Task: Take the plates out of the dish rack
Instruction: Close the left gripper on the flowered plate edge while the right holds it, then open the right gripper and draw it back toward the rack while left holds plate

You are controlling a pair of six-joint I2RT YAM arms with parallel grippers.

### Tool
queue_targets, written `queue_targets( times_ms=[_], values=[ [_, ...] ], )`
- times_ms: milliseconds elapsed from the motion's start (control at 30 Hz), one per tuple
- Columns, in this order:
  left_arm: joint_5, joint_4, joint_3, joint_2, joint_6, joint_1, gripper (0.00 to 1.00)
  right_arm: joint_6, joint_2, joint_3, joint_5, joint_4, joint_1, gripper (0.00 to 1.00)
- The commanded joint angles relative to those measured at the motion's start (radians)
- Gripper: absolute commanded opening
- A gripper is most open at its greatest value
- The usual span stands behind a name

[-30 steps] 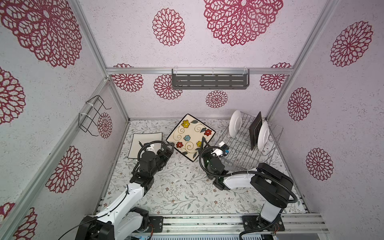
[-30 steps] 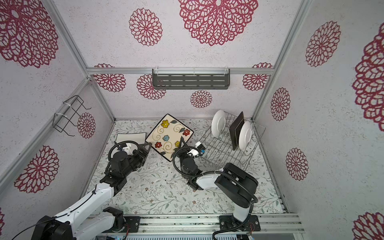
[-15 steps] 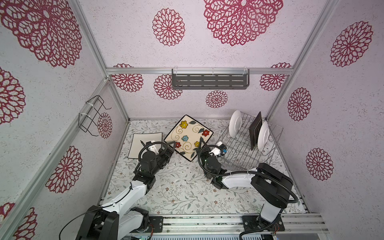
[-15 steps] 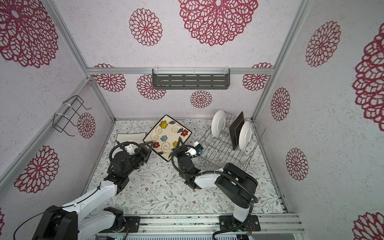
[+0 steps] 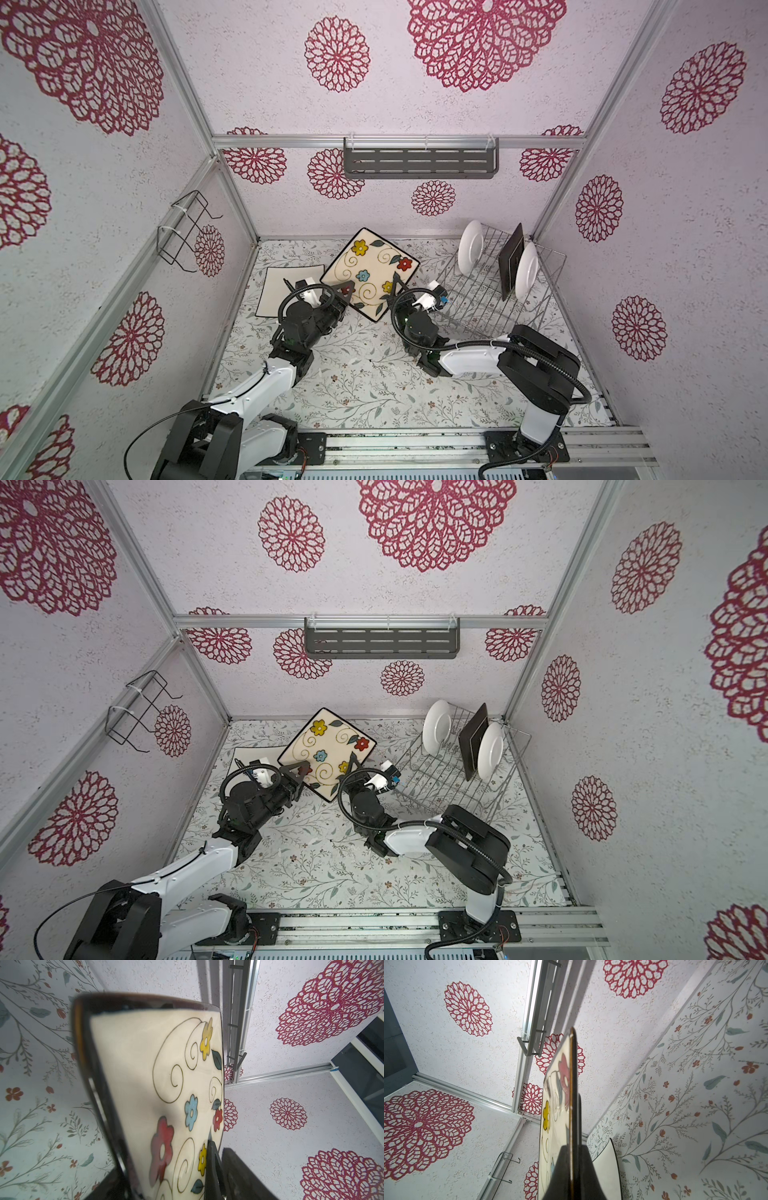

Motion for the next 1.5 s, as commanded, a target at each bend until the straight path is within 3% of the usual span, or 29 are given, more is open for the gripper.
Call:
queue_targets(
  times_ms=[0, 333, 933, 1167, 1333, 1433, 1467],
  values=[
    [0.010, 0.050, 0.012, 0.014, 0.000, -0.013, 0.60, 0.054, -0.047, 0.076, -0.020, 0.270, 0.004, 0.00],
    [0.004, 0.055, 0.018, 0.021, -0.001, -0.019, 0.42, 0.056, -0.047, 0.068, -0.025, 0.288, 0.004, 0.00],
    [-0.003, 0.067, 0.021, 0.017, 0.007, -0.019, 0.26, 0.124, -0.057, 0.070, -0.088, 0.294, 0.004, 0.00],
    [-0.014, 0.063, 0.024, 0.016, 0.010, -0.019, 0.15, 0.129, -0.059, 0.070, -0.106, 0.282, 0.004, 0.00],
    [-0.022, 0.068, 0.021, 0.015, 0.013, -0.019, 0.00, 0.132, -0.075, 0.076, -0.164, 0.183, -0.007, 0.00],
    [-0.037, 0.072, 0.015, 0.008, 0.016, -0.018, 0.00, 0.150, -0.079, 0.089, -0.215, 0.116, -0.017, 0.01],
    [-0.042, 0.070, 0.015, 0.004, 0.017, -0.016, 0.00, 0.153, -0.076, 0.091, -0.225, 0.112, -0.019, 0.06]
  ],
)
